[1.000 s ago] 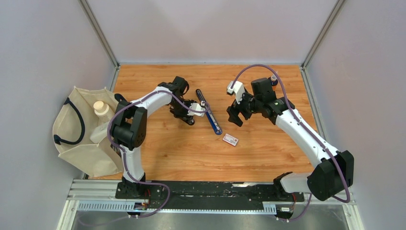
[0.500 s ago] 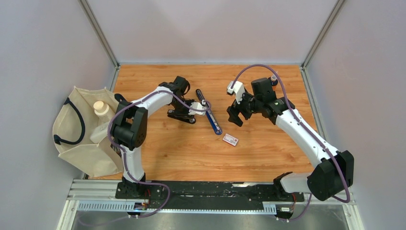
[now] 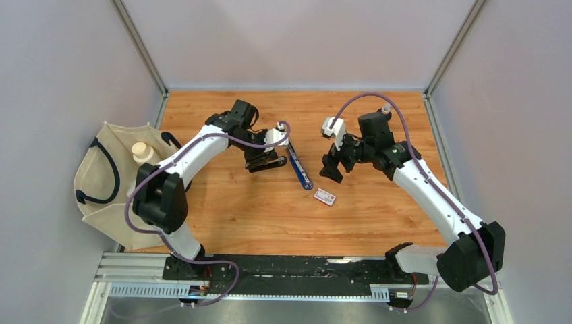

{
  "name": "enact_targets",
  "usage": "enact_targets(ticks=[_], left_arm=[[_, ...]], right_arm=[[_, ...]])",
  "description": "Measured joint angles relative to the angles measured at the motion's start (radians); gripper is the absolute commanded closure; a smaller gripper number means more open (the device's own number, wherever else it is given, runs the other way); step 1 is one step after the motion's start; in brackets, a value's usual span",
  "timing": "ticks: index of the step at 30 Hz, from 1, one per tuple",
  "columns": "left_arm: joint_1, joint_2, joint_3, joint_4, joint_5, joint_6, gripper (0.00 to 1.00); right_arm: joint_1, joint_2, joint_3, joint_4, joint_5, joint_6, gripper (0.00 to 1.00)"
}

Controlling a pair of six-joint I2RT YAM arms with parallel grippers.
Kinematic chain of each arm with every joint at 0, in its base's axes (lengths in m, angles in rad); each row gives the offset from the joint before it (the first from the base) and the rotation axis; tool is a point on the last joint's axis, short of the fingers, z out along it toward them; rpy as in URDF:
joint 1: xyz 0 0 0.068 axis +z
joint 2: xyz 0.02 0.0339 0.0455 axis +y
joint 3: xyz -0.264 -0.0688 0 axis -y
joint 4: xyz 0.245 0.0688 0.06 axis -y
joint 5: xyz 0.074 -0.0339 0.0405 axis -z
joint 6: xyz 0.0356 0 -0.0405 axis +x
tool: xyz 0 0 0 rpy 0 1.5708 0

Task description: Load the staples into the stapler

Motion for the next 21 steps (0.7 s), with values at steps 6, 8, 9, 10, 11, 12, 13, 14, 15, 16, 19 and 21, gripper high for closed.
enact_targets(ticks=[6,8,9,10,11,12,13,14,15,16,19,21], left_arm=[[0.0,-0.126,-0.048,-0.002,0.085,-0.13,1.0],[0.0,-0.151,-0.079,-0.01,0.109,-0.164,1.0],[0.0,-0.158,-0.093,-0.012,0.117,-0.179,1.0],[0.0,-0.165,-0.106,-0.015,0.124,-0.194,1.0],[-0.001,-0.17,-0.119,-0.021,0.13,-0.208,1.0],[-0.002,-0.172,-0.127,-0.029,0.136,-0.222,1.0],[-0.002,-0.173,-0.13,-0.037,0.141,-0.231,1.0],[-0.003,-0.173,-0.131,-0.045,0.147,-0.241,1.0],[-0.004,-0.173,-0.132,-0.051,0.154,-0.248,1.0],[-0.005,-0.174,-0.133,-0.056,0.163,-0.254,1.0],[-0.005,-0.193,-0.15,-0.058,0.189,-0.263,1.0],[-0.005,-0.217,-0.178,-0.064,0.196,-0.27,1.0]], right_arm=[[0.034,0.027,0.008,0.016,-0.145,0.005,0.18],[0.074,0.068,0.028,0.017,-0.17,0.008,0.2],[0.096,0.092,0.042,0.017,-0.18,0.009,0.21],[0.115,0.115,0.056,0.017,-0.187,0.01,0.22],[0.137,0.145,0.076,0.016,-0.195,0.01,0.22],[0.155,0.171,0.093,0.018,-0.2,0.012,0.23],[0.174,0.198,0.114,0.019,-0.206,0.013,0.24],[0.193,0.229,0.134,0.023,-0.211,0.014,0.24],[0.206,0.251,0.146,0.028,-0.214,0.013,0.25],[0.22,0.274,0.158,0.031,-0.216,0.013,0.26],[0.256,0.339,0.183,0.042,-0.222,0.013,0.27],[0.273,0.369,0.192,0.071,-0.231,0.012,0.27]])
